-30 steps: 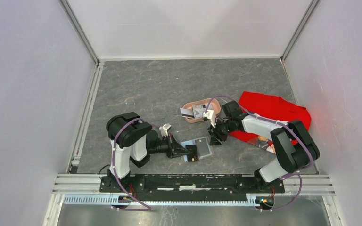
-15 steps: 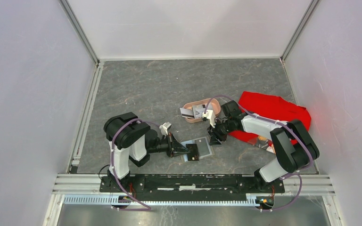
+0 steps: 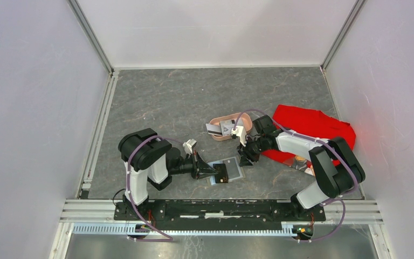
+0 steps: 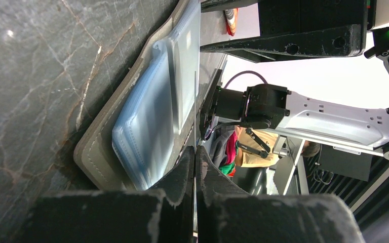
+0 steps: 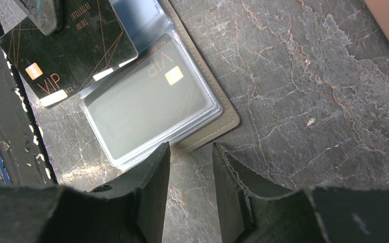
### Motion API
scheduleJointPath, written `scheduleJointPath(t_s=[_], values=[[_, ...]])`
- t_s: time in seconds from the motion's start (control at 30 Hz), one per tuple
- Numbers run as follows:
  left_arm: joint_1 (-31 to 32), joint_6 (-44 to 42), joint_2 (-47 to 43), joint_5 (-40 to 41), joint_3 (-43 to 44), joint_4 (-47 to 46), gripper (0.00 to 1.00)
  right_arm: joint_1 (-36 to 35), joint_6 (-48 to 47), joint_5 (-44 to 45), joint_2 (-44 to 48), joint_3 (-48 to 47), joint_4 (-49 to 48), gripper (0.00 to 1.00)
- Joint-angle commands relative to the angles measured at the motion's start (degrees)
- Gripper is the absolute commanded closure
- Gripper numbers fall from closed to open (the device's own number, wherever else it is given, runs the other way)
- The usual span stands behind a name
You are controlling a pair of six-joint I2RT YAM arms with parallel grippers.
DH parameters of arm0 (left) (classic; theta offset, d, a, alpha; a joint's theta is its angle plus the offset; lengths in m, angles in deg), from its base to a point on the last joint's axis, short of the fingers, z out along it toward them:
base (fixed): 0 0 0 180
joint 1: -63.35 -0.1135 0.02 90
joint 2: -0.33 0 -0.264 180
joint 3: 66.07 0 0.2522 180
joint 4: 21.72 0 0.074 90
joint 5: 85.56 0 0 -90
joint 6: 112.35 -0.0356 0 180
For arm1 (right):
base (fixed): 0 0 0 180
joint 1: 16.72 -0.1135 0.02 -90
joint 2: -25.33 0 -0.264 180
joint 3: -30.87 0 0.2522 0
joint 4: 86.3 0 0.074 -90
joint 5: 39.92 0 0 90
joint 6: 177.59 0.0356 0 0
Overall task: Put the credit cards into the card holder
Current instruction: Insert the credit card into the card holder.
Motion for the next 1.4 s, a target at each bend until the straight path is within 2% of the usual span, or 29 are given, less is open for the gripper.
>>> scheduleJointPath(t_s=[0.0,0.33,0.67,1.37], values=[[-0.5,-1.4,0.5,-0.8,0.1,-0.8,0.98,-0.3,-0.8,1.2,-0.6,-1.4,0.1,0.57],[-0.8,-3.4,0.4,0.4,0.2,3.3,0.98,-0.4,-0.7,1.3,-0.7,-1.4,0.1,0.57],[-0.8,-8.5,-3.4,1.9,3.2,15.8,0.98,-0.5,-0.7,1.3,-0.7,-1.5,0.1,0.57],[-0.8,-9.9,-5.6,3.8,6.0,24.4,0.98,-1.0,-0.8,1.7,-0.5,-1.6,0.2,0.57]])
